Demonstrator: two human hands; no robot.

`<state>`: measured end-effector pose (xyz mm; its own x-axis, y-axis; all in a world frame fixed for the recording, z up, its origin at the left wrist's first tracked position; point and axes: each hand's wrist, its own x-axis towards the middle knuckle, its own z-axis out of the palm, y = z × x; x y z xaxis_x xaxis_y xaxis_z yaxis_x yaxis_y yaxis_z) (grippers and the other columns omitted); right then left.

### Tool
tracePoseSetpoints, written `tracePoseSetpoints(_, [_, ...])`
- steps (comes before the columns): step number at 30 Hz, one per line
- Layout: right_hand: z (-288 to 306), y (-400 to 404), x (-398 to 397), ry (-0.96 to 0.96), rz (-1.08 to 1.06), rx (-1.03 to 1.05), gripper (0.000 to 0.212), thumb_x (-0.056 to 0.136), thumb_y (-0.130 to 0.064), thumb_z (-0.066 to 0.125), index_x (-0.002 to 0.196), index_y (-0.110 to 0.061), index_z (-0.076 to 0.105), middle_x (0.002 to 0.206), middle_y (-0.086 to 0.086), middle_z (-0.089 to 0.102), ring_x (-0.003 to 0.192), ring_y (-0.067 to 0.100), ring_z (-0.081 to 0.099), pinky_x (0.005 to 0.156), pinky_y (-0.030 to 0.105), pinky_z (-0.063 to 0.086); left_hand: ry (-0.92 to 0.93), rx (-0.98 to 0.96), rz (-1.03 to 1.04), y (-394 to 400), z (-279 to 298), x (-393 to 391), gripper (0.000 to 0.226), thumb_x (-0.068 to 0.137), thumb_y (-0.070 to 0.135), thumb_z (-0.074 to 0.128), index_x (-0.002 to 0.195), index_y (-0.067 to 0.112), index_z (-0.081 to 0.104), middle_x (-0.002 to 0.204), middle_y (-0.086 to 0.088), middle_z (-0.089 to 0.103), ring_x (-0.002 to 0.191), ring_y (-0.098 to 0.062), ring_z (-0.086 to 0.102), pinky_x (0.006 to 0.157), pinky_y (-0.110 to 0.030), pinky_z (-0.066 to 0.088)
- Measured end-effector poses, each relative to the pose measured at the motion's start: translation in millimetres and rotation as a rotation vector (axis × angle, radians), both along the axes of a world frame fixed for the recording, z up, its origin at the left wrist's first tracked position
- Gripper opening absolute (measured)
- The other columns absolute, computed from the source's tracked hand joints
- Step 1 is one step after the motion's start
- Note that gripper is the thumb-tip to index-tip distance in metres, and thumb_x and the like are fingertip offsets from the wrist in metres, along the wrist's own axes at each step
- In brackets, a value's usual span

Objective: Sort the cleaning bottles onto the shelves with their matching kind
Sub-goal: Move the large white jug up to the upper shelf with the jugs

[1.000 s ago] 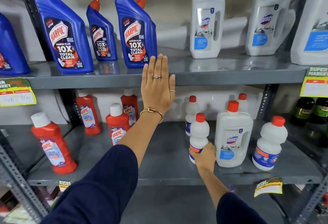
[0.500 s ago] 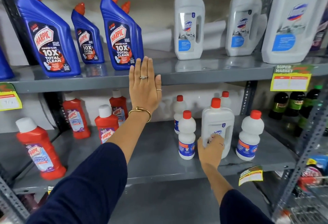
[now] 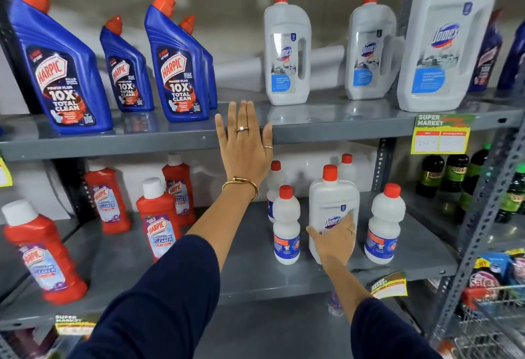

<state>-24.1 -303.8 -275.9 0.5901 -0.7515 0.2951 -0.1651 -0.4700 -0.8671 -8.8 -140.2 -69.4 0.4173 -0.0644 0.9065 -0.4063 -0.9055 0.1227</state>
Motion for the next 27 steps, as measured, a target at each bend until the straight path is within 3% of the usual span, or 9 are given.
tracePoseSetpoints(8, [-10.7, -2.2, 3.5, -0.041, -0.005, 0.025, 0.100, 0.058, -0.027, 0.087, 0.137, -0.008, 0.028, 0.129, 0.017, 0.054, 0.115, 0.036, 0.053, 0.095, 0.048, 0.047, -0.080, -0.005, 0.023, -2.1, -1.8, 1.3, 0.053, 0.092, 0.033, 0.031, 0.129, -0.003, 0.042, 0.131, -0.023, 0.052, 0.127, -0.038, 0.041, 0.107, -0.048, 0.014])
tracePoseSetpoints(15, [-19.5, -2.0, -19.6, -0.178, -0.014, 0.012, 0.098, 0.052, -0.023, 0.090, 0.131, -0.006, 0.034, 0.121, 0.018, 0.058, 0.108, 0.036, 0.055, 0.091, 0.049, 0.050, -0.071, 0.002, 0.047, -2.6, -2.2, 2.9, 0.054, 0.092, 0.034, 0.029, 0.130, -0.002, 0.041, 0.132, -0.022, 0.051, 0.128, -0.037, 0.040, 0.107, -0.050, 0.012])
tracePoseSetpoints(19, [-18.7, -0.1, -42.6, -0.221, -0.032, -0.035, 0.091, 0.050, -0.023, 0.091, 0.124, -0.010, 0.041, 0.113, 0.015, 0.063, 0.099, 0.033, 0.061, 0.082, 0.041, 0.052, -0.054, 0.000, 0.048, -1.2, -3.1, 2.3, 0.054, 0.093, 0.034, 0.028, 0.130, -0.002, 0.040, 0.132, -0.022, 0.051, 0.128, -0.037, 0.039, 0.108, -0.048, 0.012])
tracePoseSetpoints(22, [-4.3, 1.3, -62.9, -0.270, -0.024, -0.064, 0.090, 0.048, -0.025, 0.092, 0.123, -0.013, 0.043, 0.109, 0.012, 0.065, 0.095, 0.031, 0.063, 0.077, 0.037, 0.052, -0.028, 0.003, 0.035, -1.6, -3.0, 1.5, 0.053, 0.094, 0.033, 0.028, 0.131, -0.003, 0.038, 0.133, -0.024, 0.049, 0.130, -0.038, 0.037, 0.109, -0.047, 0.012])
tracePoseSetpoints(27, [62.5, 9.8, -95.0, -0.419, -0.004, -0.104, 0.087, 0.050, -0.030, 0.091, 0.123, -0.018, 0.044, 0.115, 0.009, 0.063, 0.100, 0.026, 0.060, 0.083, 0.036, 0.051, 0.033, 0.018, -0.008, 0.1, -0.4, -5.2, 0.052, 0.094, 0.027, 0.040, 0.133, -0.005, 0.033, 0.137, -0.027, 0.043, 0.132, -0.040, 0.032, 0.110, -0.047, 0.010])
